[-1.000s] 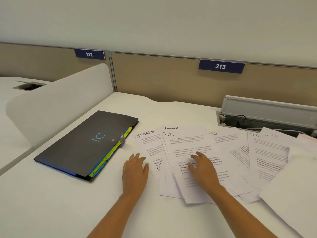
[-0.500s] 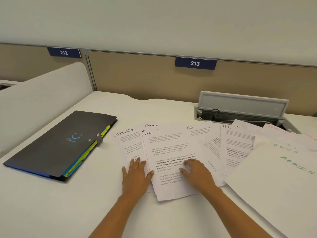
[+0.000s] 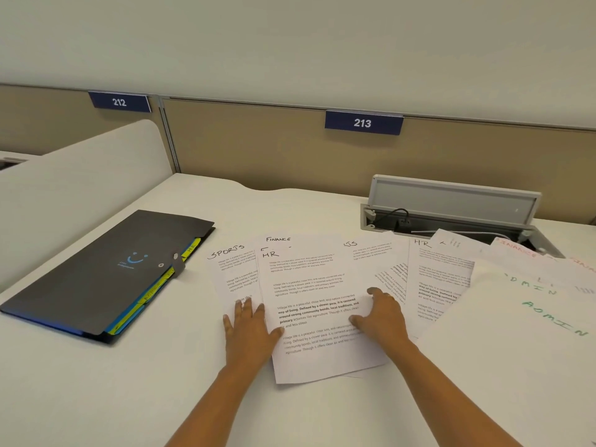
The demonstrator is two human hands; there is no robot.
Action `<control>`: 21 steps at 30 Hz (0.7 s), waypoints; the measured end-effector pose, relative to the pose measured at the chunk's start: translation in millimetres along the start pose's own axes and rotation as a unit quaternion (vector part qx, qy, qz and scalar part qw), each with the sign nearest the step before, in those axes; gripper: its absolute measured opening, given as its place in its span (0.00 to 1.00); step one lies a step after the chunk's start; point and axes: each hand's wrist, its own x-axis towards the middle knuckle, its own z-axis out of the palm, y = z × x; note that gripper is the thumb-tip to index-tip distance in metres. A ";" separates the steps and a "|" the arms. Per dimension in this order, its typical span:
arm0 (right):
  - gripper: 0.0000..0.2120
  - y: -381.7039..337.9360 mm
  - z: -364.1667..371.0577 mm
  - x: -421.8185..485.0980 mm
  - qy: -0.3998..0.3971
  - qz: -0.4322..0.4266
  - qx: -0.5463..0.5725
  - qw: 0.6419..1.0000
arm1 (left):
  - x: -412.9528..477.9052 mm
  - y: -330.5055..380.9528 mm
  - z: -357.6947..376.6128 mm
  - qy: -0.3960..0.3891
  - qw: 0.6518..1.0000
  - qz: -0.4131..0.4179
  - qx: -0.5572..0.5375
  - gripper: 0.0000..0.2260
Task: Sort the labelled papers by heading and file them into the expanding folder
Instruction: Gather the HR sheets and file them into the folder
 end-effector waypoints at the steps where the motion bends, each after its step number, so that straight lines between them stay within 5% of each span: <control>1: 0.34 1.4 -0.4 2.2 0.013 0.006 0.023 1.000 | 0.9 0.2 -0.4 -0.001 1.000 -0.003 -0.009 0.29; 13: 0.10 15.0 -13.0 10.8 0.047 0.035 0.240 0.969 | 6.7 6.8 -1.5 0.005 0.997 -0.016 -0.070 0.29; 21: 0.09 40.5 -22.9 12.8 -0.021 0.090 0.458 0.884 | 14.7 23.0 -18.3 0.049 0.960 -0.008 -0.277 0.26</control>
